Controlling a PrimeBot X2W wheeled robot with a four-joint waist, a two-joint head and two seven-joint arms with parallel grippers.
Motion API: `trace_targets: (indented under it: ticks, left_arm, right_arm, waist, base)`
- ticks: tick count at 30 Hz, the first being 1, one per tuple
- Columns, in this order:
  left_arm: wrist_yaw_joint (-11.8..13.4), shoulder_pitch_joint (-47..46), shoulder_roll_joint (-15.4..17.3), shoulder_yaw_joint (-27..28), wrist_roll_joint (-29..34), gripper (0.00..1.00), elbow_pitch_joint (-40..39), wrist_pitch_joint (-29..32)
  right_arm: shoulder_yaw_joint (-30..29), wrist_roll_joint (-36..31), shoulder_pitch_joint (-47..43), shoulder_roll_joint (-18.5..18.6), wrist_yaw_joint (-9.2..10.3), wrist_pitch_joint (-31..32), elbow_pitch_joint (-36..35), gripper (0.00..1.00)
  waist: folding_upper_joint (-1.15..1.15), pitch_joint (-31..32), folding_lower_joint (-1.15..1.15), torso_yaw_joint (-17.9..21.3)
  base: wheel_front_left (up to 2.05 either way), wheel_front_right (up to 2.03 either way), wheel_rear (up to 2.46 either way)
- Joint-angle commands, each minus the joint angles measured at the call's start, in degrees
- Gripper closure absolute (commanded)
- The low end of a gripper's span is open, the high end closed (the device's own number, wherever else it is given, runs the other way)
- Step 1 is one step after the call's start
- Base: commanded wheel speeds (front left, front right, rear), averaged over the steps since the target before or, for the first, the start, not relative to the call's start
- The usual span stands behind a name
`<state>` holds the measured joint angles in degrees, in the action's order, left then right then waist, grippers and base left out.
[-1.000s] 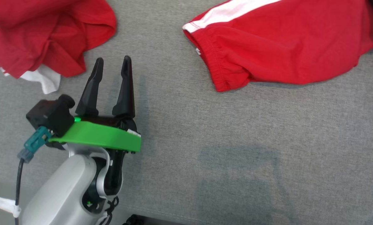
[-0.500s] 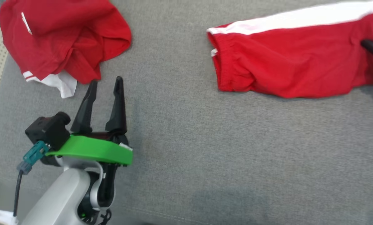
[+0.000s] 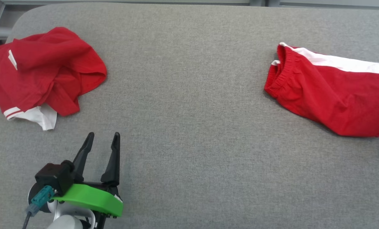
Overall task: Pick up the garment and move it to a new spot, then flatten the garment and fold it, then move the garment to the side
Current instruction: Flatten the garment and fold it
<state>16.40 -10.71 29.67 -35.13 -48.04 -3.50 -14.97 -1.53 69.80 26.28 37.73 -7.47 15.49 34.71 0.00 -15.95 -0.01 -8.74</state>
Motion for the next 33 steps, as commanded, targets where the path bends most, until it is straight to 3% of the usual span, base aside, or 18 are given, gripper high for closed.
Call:
trace_targets:
  ticks: [1, 4, 11, 19, 24, 25, 26, 33]
  left_arm:
    - [-0.57, 0.86, 0.41, -0.27, 1.37, 0.00, 0.20, -0.25]
    - [-2.40, 1.99, -0.89, -0.67, 3.81, 0.00, 0.25, -0.27]
    - [-6.33, 1.38, -3.60, -1.56, 7.81, 0.00, 1.50, -0.24]
    - [-8.39, -0.92, -6.45, -1.96, 10.27, 0.00, 4.70, -0.24]
    - [-8.63, -1.51, -7.29, -1.61, 10.59, 0.00, 6.34, -0.24]
    - [-8.69, -1.56, -7.40, -1.38, 10.61, 0.00, 6.50, -0.24]
    - [-8.78, -1.56, -7.46, -1.21, 10.69, 0.00, 6.66, -0.24]
    - [-8.60, -0.53, -6.96, -0.55, 10.83, 0.00, 7.41, -0.24]
  right_arm:
    - [0.17, -0.66, -0.40, -1.26, -0.04, -0.86, -1.40, 1.00]
    - [0.71, -3.05, 0.49, -3.26, -0.03, -2.54, -5.89, 1.00]
    - [4.28, -12.21, 5.53, -14.17, -0.04, -1.77, -11.14, 1.00]
    - [3.56, -27.17, 14.18, -25.76, -0.04, -3.18, -1.91, 1.00]
    - [3.01, -33.12, 17.50, -30.01, -0.04, -4.92, 3.68, 0.98]
    - [3.23, -34.32, 18.00, -30.54, -0.04, -5.39, 4.43, 0.60]
    - [3.60, -35.19, 18.45, -31.05, -0.04, -5.88, 4.97, 0.00]
    - [8.10, -36.59, 19.48, -33.34, -0.03, -6.79, 3.11, 0.00]
  waist:
    - [0.00, 2.96, 0.01, 3.03]
    - [0.00, 3.67, 0.01, 3.60]
    - [0.00, 2.62, 0.01, 2.11]
    - [0.00, -0.47, 0.01, -0.91]
    - [0.00, -1.44, 0.01, -1.83]
    - [0.00, -1.52, 0.01, -1.80]
    - [0.00, -1.56, 0.01, -1.72]
    - [0.00, -1.24, 0.01, 0.67]
  base:
    - [0.00, 0.00, 0.00]
    - [0.00, 0.00, 0.00]
    - [0.00, 0.00, 0.00]
    - [0.00, 0.00, 0.00]
    - [0.00, 0.00, 0.00]
    - [0.00, 0.00, 0.00]
    - [0.00, 0.00, 0.00]
    - [0.00, 0.00, 0.00]
